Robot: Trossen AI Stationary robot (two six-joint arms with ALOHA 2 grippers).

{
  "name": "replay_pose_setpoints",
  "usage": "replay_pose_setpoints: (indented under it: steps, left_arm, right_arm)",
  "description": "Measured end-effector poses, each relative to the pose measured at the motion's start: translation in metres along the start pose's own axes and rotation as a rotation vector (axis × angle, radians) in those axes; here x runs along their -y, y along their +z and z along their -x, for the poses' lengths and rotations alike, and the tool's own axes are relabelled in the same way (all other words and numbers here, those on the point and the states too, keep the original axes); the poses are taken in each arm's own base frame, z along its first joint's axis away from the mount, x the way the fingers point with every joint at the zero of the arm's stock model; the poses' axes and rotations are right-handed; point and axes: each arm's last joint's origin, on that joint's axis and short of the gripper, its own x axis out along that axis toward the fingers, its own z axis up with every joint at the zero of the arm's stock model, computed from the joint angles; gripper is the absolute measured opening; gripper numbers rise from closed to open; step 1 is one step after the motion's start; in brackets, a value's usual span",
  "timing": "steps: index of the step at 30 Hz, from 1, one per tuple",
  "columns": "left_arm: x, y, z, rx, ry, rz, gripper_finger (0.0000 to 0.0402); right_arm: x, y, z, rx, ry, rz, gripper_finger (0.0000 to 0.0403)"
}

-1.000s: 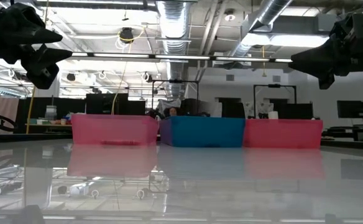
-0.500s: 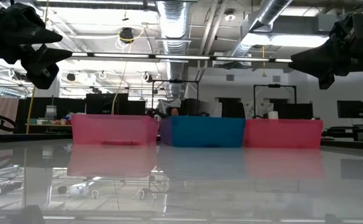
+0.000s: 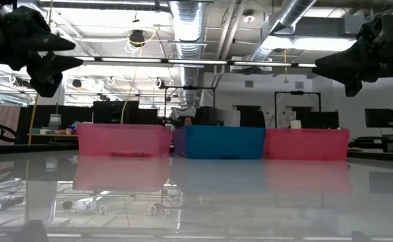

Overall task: Sort crayons
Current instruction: Return to Home Position

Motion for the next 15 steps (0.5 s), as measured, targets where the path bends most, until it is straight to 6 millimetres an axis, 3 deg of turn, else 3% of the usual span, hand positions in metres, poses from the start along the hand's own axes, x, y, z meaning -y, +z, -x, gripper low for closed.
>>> replay_pose_setpoints:
  steps: [15]
  left_arm:
    - [-0.0023,0.0015,0.0001,0.045,0.083,0.061,0.0139]
  right_arm:
    - [0.0000,0.0000,0.0000,0.000,0.000,0.000,0.0113]
